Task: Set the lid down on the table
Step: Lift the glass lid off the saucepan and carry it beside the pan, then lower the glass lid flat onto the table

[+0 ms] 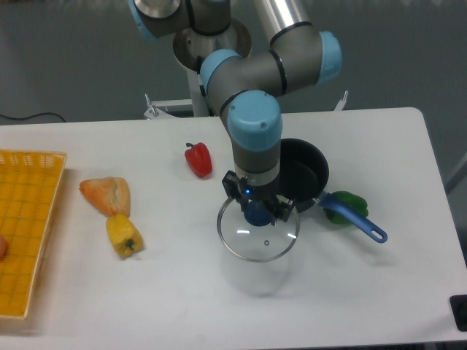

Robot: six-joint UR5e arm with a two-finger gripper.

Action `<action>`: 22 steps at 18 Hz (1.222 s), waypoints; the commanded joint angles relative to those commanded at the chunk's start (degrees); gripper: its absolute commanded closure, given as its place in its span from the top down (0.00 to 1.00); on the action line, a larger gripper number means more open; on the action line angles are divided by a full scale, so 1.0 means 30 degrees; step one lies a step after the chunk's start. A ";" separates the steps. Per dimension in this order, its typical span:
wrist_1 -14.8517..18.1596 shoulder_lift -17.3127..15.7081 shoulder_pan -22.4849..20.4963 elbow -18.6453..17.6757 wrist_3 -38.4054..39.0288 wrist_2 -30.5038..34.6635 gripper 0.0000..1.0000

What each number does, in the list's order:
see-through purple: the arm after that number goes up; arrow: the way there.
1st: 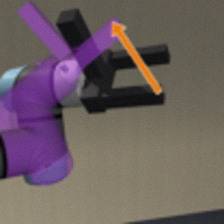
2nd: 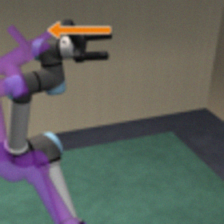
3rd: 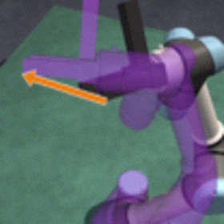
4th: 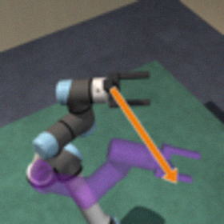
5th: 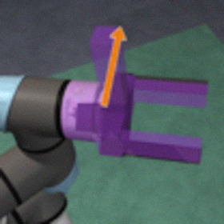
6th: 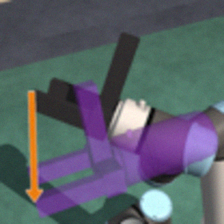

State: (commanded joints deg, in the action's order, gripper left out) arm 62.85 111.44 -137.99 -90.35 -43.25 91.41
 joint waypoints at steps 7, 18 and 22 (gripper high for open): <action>-0.0001 0.0762 0.0324 -0.0087 0.0414 -0.0058 0.69; -0.0059 0.1934 0.0938 -0.0234 0.0385 0.0000 0.69; -0.0206 0.2199 0.1086 -0.0235 0.0385 0.0088 0.70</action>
State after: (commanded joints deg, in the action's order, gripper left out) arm 62.23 118.04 -134.74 -91.06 -42.10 91.67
